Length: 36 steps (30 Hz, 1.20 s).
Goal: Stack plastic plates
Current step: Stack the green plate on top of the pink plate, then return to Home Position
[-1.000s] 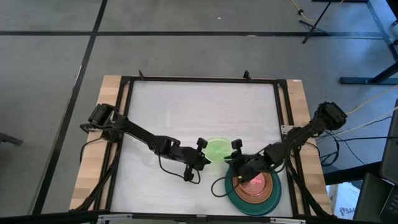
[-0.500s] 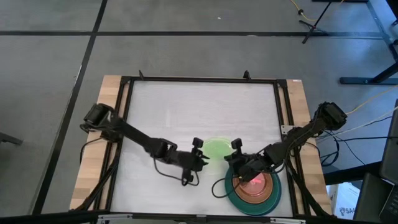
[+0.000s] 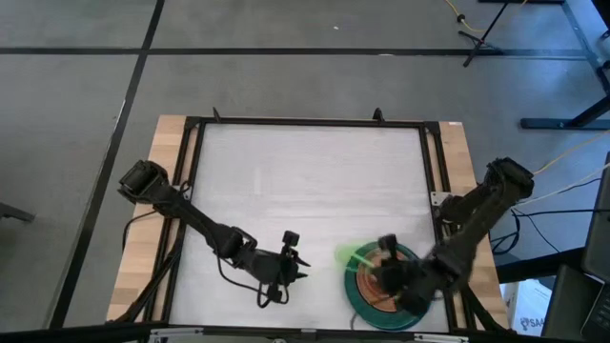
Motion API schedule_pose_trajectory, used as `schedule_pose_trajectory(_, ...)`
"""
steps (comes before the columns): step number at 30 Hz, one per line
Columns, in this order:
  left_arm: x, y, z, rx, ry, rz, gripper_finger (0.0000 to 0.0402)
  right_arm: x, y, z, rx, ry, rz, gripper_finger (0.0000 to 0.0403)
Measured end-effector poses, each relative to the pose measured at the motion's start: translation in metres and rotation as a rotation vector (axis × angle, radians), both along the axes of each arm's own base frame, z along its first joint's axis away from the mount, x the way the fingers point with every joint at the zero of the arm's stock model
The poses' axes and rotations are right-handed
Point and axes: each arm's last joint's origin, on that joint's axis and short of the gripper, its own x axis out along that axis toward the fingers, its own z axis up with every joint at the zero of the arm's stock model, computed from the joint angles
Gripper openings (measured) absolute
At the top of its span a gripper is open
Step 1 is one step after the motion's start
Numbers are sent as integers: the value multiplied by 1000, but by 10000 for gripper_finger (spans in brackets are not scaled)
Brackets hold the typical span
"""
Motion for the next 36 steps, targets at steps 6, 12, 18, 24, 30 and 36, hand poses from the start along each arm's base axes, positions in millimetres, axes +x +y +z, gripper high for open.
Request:
schedule_pose_trajectory(6,0,-9,5,-89,-57,-6,114,-40,29,4,234,147,-90,2)
schedule_pose_trajectory(12,0,-9,5,-120,-56,11,114,-61,37,-19,263,191,-197,2)
schedule_pose_trajectory(18,1,-9,5,-137,-50,3,114,-64,33,-42,311,218,-339,23)
schedule_pose_trajectory(24,0,-10,5,-179,-33,-18,114,-64,36,-47,385,246,-401,91)
schedule_pose_trajectory(30,0,-10,5,-194,-31,-3,114,-52,37,-30,452,302,-377,165)
schedule_pose_trajectory(36,3,-7,4,-144,-30,-56,114,-29,28,-13,312,41,-272,190)
